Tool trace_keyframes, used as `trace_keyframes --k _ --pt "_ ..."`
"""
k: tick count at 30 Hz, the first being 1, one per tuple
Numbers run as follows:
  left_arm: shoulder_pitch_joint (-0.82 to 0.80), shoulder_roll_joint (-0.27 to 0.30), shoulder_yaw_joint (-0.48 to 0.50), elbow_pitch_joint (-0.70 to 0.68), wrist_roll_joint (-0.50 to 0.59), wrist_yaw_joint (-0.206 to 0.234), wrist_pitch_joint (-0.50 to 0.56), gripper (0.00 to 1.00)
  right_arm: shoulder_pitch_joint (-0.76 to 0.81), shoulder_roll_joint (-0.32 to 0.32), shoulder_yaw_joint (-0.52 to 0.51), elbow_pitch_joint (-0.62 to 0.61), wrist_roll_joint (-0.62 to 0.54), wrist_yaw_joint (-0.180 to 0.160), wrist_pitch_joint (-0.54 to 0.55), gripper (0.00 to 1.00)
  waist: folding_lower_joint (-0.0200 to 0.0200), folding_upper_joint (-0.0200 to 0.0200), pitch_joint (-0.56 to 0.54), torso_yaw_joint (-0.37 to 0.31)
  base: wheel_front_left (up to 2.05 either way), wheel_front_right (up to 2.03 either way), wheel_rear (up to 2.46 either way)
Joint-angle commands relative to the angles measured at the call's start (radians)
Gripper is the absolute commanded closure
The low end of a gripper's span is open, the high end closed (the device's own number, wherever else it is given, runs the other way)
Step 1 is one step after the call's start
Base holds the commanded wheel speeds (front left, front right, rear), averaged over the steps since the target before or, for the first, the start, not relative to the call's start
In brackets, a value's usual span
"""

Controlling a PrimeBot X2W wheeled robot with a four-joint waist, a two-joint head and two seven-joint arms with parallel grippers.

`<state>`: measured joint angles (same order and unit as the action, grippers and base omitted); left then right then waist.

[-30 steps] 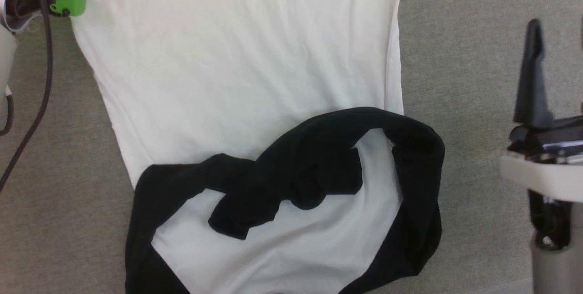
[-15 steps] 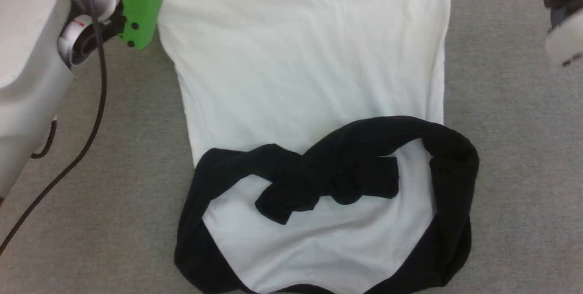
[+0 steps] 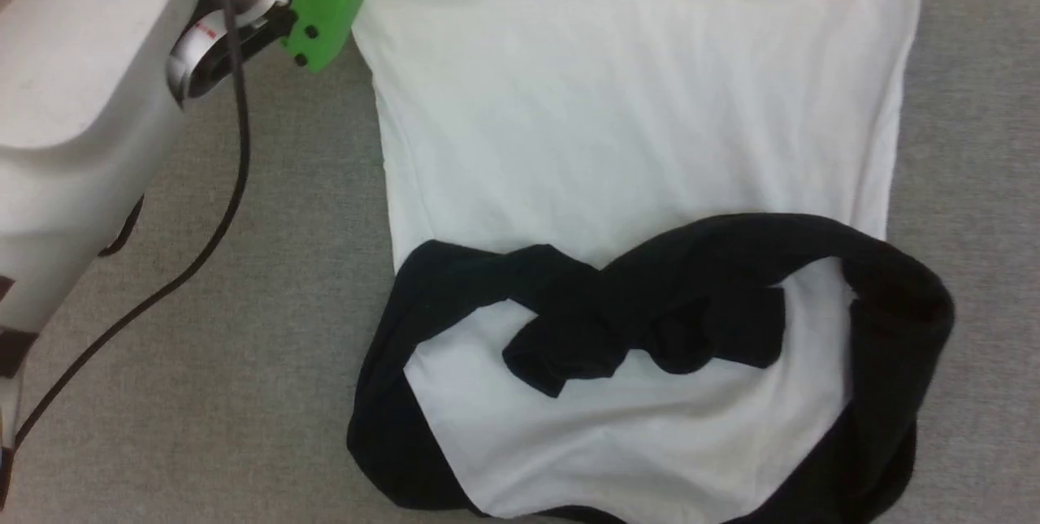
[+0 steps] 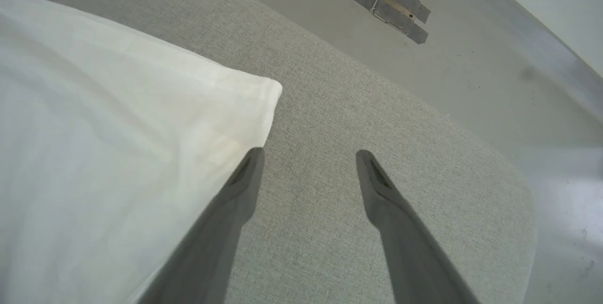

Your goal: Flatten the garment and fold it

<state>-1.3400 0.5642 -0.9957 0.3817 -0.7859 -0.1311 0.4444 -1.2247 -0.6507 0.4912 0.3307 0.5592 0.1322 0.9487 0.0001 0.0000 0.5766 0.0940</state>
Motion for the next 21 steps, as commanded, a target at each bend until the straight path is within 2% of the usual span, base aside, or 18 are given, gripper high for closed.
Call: trace_keyframes --k 1,8,15,16,17,21 --pt "-0.025 -0.008 -0.007 -0.003 0.004 0.000 -0.013 1.00 -0.035 0.008 0.010 0.024 0.002 -0.002 0.011 0.00 -0.0001 0.0000 0.052 0.045 0.00 0.00 0.00" --pt "-0.078 -0.036 -0.035 0.002 0.000 0.000 -0.053 1.00 -0.112 0.046 0.040 0.147 -0.039 -0.002 0.019 0.00 -0.0001 0.0000 0.117 0.088 0.00 0.00 0.00" --pt "-0.104 -0.052 -0.073 0.047 -0.025 0.000 -0.095 1.00 -0.061 0.044 0.102 0.229 -0.009 -0.002 0.035 0.00 -0.0001 0.0000 0.134 0.094 0.00 0.00 0.00" --pt "-0.106 -0.052 -0.079 0.055 -0.029 0.000 -0.099 1.00 -0.054 0.045 0.097 0.238 0.000 -0.002 0.027 0.61 -0.0001 0.0000 0.132 0.092 0.00 0.00 0.00" --pt "-0.107 -0.051 -0.084 0.065 -0.035 0.000 -0.106 1.00 -0.046 0.044 0.098 0.242 0.007 -0.002 0.015 1.00 -0.0001 0.0000 0.128 0.088 0.00 0.00 0.00" --pt "-0.101 -0.048 -0.101 0.106 -0.066 0.000 -0.126 1.00 -0.044 0.041 0.076 0.258 0.005 -0.002 -0.077 1.00 -0.0001 0.0000 0.103 0.068 0.00 0.00 0.00"
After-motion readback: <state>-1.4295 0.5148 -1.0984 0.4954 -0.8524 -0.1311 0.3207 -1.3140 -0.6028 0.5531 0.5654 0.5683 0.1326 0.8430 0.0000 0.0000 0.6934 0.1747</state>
